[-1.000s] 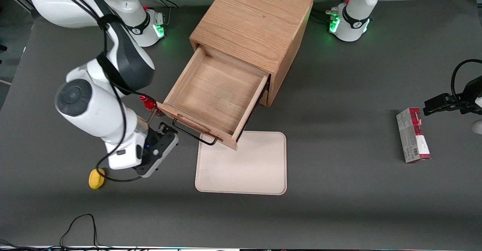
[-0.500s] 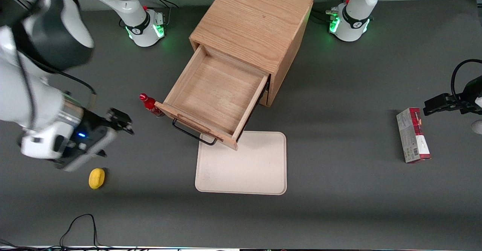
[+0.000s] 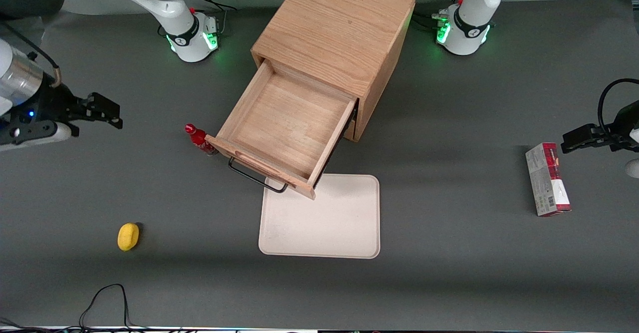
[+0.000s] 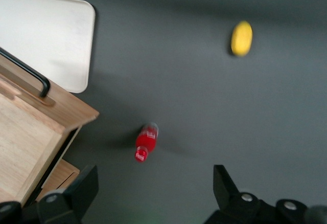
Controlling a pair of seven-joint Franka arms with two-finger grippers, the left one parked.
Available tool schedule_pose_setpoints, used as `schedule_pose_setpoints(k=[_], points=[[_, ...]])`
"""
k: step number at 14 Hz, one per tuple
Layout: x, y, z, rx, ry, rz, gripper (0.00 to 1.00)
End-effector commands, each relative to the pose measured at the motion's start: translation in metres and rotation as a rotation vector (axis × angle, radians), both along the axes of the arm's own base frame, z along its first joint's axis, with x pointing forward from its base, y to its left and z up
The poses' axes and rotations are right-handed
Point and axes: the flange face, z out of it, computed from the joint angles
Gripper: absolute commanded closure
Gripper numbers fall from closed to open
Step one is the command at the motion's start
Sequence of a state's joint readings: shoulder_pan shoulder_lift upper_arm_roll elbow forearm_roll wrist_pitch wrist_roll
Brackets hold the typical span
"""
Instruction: Open upper drawer
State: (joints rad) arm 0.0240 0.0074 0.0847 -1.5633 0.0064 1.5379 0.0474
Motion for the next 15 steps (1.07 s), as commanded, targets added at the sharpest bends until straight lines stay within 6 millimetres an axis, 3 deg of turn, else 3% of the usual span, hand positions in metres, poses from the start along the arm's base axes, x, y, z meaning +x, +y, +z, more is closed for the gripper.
schedule_pose_setpoints(k=[1,3,8,15], points=[[-0.057,-0.007,-0.013,0.014,-0.007,-0.088,0.0],[-0.072,-0.012,-0.014,0.011,-0.014,-0.096,0.0],[-0.063,-0.034,-0.012,0.021,-0.016,-0.124,0.0],[-0.053,-0.032,-0.008,0.021,-0.024,-0.13,0.0]])
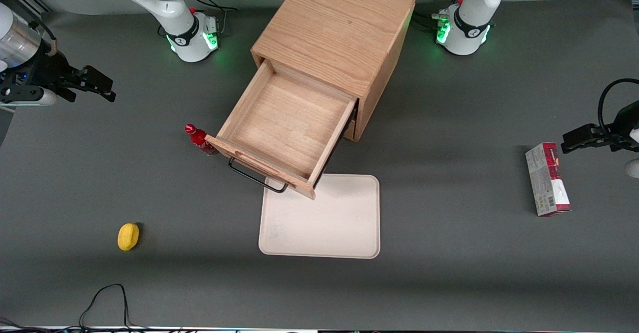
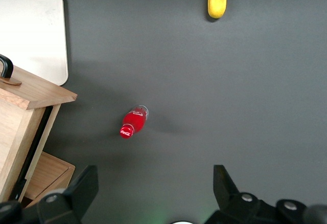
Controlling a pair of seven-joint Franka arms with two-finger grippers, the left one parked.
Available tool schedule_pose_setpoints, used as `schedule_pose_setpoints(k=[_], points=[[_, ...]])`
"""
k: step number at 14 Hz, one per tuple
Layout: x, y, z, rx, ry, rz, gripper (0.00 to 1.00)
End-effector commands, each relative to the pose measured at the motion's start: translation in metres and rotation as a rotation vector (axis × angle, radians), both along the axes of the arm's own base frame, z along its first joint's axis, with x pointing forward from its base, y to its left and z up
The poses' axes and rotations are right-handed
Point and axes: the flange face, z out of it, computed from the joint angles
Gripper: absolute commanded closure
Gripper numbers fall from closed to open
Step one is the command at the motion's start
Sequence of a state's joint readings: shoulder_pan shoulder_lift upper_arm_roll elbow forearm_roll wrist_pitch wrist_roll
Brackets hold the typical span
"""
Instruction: Open upper drawer
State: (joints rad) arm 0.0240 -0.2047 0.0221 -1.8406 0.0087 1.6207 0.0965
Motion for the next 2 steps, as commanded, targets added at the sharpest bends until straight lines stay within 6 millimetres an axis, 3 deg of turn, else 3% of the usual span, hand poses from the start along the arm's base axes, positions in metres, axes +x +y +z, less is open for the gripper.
schedule_pose_setpoints(k=[1,2], points=[[0.0086,0.0032,0.0025,0.023,-0.003,-0.008,0.0],[0.0095,0.0032,0.001,0.023,0.0,-0.005,0.0]])
